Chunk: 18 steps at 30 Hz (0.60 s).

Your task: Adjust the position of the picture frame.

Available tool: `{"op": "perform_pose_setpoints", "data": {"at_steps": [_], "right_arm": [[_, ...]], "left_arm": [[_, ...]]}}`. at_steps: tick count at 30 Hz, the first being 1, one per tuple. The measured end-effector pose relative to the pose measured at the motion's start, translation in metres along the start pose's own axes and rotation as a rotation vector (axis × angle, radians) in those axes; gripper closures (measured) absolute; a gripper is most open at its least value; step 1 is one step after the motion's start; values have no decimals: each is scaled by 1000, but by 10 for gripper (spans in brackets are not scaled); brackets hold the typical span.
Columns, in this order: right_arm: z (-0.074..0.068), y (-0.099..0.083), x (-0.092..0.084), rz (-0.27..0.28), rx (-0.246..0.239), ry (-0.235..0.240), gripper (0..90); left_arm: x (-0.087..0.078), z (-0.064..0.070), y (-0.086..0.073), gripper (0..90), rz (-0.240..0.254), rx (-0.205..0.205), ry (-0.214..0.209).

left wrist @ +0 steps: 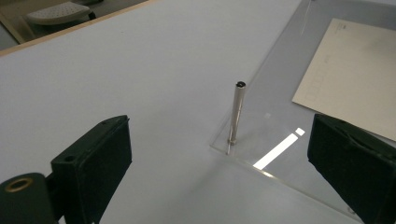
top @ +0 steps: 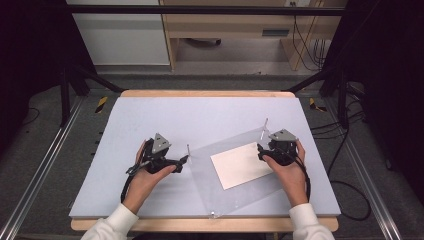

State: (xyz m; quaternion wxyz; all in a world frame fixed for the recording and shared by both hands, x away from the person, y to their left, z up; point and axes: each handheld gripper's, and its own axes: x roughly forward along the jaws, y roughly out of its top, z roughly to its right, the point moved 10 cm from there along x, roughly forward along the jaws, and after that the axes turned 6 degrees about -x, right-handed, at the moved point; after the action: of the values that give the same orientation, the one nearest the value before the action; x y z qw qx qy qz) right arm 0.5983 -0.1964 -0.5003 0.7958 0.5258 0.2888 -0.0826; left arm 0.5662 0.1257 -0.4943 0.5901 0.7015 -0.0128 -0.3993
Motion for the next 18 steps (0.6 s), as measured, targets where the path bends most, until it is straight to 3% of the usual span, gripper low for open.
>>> {"op": "perform_pose_setpoints", "data": {"at_steps": [1,3,6,10,11,12,13,16,18], "right_arm": [[0,0,0,0,0,0,210],[1,-2,2,-21,-29,-20,318],[4,-4,5,-32,-17,-9,338],[13,-1,8,-37,19,19,424],[16,1,8,-41,21,28,444],[16,1,8,-41,21,28,444],[21,4,10,-30,47,62,481],[31,4,16,-37,18,35,495],[36,-3,24,-101,-1,35,506]], "left_arm": [[-1,2,-1,65,-4,11,2],[0,6,0,79,0,25,3],[4,10,0,101,-12,46,1],[9,12,1,163,-18,46,2],[11,13,3,217,-19,44,-1],[14,13,5,217,-25,36,-3],[18,13,9,259,-28,8,-7],[23,15,18,261,-12,4,-3],[24,18,13,252,-19,18,15]]}}
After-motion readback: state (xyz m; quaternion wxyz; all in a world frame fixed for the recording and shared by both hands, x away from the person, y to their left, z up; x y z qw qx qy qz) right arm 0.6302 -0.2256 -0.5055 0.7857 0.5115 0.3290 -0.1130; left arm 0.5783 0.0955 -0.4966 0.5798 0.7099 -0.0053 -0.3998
